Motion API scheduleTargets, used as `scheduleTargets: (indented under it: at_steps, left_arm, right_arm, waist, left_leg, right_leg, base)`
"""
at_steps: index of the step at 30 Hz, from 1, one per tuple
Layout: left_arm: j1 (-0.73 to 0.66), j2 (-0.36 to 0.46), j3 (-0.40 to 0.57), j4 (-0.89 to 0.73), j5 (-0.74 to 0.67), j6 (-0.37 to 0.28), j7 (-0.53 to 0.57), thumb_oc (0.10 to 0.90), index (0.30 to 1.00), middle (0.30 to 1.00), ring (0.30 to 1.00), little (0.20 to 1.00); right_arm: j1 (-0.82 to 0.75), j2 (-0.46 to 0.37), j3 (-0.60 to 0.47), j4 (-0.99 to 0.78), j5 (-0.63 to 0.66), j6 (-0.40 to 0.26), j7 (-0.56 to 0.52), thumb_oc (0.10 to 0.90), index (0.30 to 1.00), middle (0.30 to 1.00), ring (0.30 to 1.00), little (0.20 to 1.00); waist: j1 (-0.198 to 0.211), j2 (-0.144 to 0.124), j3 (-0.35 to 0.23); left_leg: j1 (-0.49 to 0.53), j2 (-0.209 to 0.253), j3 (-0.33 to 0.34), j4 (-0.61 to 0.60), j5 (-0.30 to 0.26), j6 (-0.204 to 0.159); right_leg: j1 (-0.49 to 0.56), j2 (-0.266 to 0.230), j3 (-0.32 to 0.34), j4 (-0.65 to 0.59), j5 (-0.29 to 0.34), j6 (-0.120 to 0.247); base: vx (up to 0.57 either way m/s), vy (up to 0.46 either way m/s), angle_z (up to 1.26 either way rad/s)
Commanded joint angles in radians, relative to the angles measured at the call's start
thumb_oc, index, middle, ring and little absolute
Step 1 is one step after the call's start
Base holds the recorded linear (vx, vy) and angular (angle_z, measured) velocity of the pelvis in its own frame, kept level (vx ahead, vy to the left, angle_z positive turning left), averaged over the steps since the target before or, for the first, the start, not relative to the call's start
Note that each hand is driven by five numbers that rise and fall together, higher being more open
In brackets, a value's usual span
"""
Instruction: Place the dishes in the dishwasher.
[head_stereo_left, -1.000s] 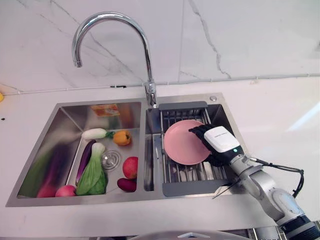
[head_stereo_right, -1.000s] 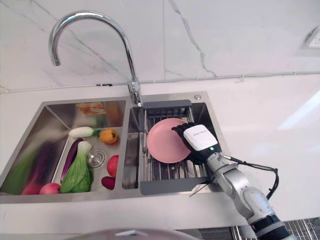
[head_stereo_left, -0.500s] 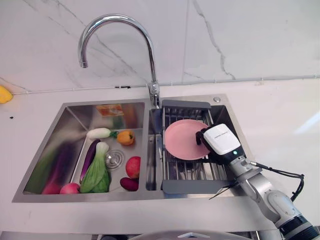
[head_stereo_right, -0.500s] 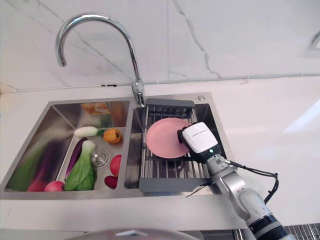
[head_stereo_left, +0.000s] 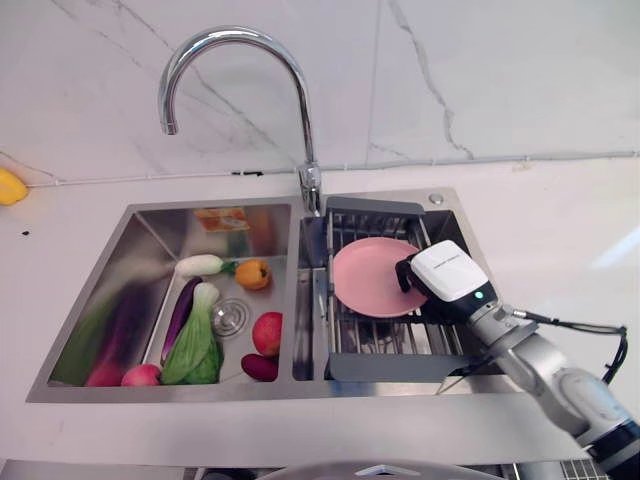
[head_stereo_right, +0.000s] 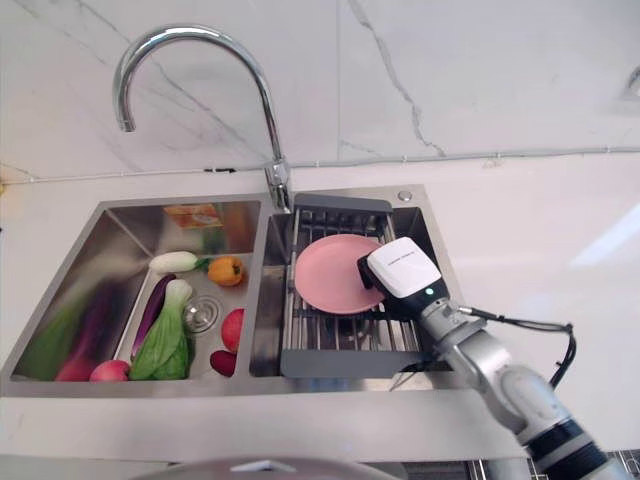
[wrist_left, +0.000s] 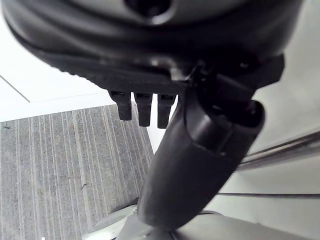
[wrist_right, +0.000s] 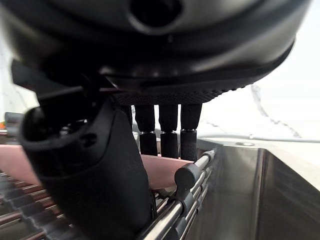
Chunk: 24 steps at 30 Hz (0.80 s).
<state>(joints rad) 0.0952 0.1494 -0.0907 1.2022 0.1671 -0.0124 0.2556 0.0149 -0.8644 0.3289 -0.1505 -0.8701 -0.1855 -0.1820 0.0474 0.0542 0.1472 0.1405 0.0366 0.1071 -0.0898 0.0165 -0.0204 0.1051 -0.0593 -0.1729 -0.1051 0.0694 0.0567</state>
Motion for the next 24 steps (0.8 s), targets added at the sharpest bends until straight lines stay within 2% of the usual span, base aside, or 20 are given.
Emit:
scheduleTargets:
  at_steps: [1, 2, 3, 4, 5, 9, 14, 20, 24]
  left_arm:
    - [-0.03, 0.041, -0.024, 0.069, 0.016, -0.008, -0.026, 0.8, 0.9, 0.9, 0.9, 0.9]
    - [-0.03, 0.043, -0.026, 0.07, 0.012, -0.008, -0.034, 0.8, 0.9, 0.9, 0.9, 0.9]
    - [-0.03, 0.043, -0.026, 0.07, 0.012, -0.008, -0.034, 0.8, 0.9, 0.9, 0.9, 0.9]
    - [-0.03, 0.043, -0.028, 0.072, 0.01, -0.008, -0.036, 0.8, 0.9, 0.9, 0.9, 0.9]
    - [-0.03, 0.045, -0.028, 0.073, 0.006, -0.006, -0.038, 0.8, 0.9, 0.9, 0.9, 0.9]
    - [-0.03, 0.048, -0.029, 0.067, 0.0, -0.005, -0.052, 0.8, 0.9, 0.9, 0.9, 0.9]
    - [-0.027, 0.05, -0.028, 0.068, -0.002, -0.003, -0.051, 0.8, 0.9, 0.9, 0.9, 0.9]
    - [-0.025, 0.052, -0.017, 0.065, -0.007, -0.004, -0.047, 0.8, 0.9, 0.9, 0.9, 0.9]
    - [-0.023, 0.049, -0.009, 0.063, -0.009, -0.005, -0.043, 0.8, 0.9, 0.9, 0.9, 0.9]
  right_arm:
    - [-0.157, -0.088, -0.094, -0.16, 0.162, -0.041, 0.031, 0.439, 0.359, 0.359, 0.359, 0.359]
    - [-0.174, -0.141, -0.091, -0.172, 0.181, -0.053, 0.059, 0.59, 0.585, 0.585, 0.585, 0.585]
    - [-0.174, -0.141, -0.091, -0.172, 0.181, -0.053, 0.059, 0.59, 0.585, 0.585, 0.585, 0.585]
    - [-0.177, -0.153, -0.089, -0.177, 0.196, -0.057, 0.065, 0.455, 0.382, 0.382, 0.382, 0.382]
    - [-0.187, -0.17, -0.084, -0.18, 0.208, -0.059, 0.076, 0.4, 0.3, 0.3, 0.3, 0.3]
    - [-0.219, -0.234, -0.068, -0.197, 0.226, -0.07, 0.109, 0.4, 0.3, 0.3, 0.3, 0.3]
    - [-0.211, -0.246, -0.112, -0.23, 0.235, -0.067, 0.088, 0.4, 0.3, 0.3, 0.3, 0.3]
    - [-0.165, -0.24, -0.205, -0.278, 0.232, -0.06, 0.049, 0.4, 0.3, 0.3, 0.3, 0.3]
    - [-0.108, -0.229, -0.306, -0.331, 0.24, -0.058, 0.013, 0.4, 0.3, 0.3, 0.3, 0.3]
  waist:
    - [0.009, -0.05, -0.046]
    - [0.009, -0.052, -0.047]
    - [0.009, -0.052, -0.047]
    - [0.008, -0.052, -0.047]
    - [0.01, -0.053, -0.047]
    - [0.01, -0.055, -0.049]
    - [0.01, -0.055, -0.048]
    - [0.008, -0.057, -0.046]
    - [0.003, -0.059, -0.046]
  left_leg:
    - [-0.013, 0.126, -0.022, 0.003, -0.018, -0.13]
    - [-0.013, 0.126, -0.02, 0.003, -0.018, -0.131]
    - [-0.013, 0.126, -0.02, 0.003, -0.018, -0.131]
    - [-0.013, 0.125, -0.02, 0.003, -0.018, -0.131]
    - [-0.014, 0.125, -0.019, 0.003, -0.018, -0.131]
    - [-0.017, 0.124, -0.019, 0.003, -0.017, -0.131]
    - [-0.02, 0.124, -0.022, 0.003, -0.016, -0.132]
    - [-0.025, 0.125, -0.024, 0.003, -0.016, -0.134]
    - [-0.027, 0.126, -0.026, 0.003, -0.015, -0.134]
  right_leg:
    - [0.065, -0.161, -0.042, 0.018, -0.085, 0.129]
    - [0.065, -0.161, -0.043, 0.018, -0.085, 0.13]
    - [0.065, -0.161, -0.043, 0.018, -0.085, 0.13]
    - [0.065, -0.16, -0.044, 0.018, -0.084, 0.13]
    - [0.065, -0.16, -0.044, 0.018, -0.084, 0.13]
    - [0.065, -0.16, -0.046, 0.018, -0.084, 0.13]
    - [0.064, -0.16, -0.05, 0.018, -0.085, 0.131]
    - [0.063, -0.16, -0.052, 0.018, -0.085, 0.131]
    - [0.063, -0.158, -0.056, 0.018, -0.087, 0.131]
  base:
    - [0.0, 0.0, 0.0]
    - [0.0, 0.0, 0.0]
    - [0.0, 0.0, 0.0]
    - [0.0, 0.0, 0.0]
    - [0.0, 0.0, 0.0]
    - [0.0, 0.001, -0.01]
    - [0.0, 0.0, 0.0]
    - [0.0, 0.0, 0.0]
    - [0.01, 0.0, 0.02]
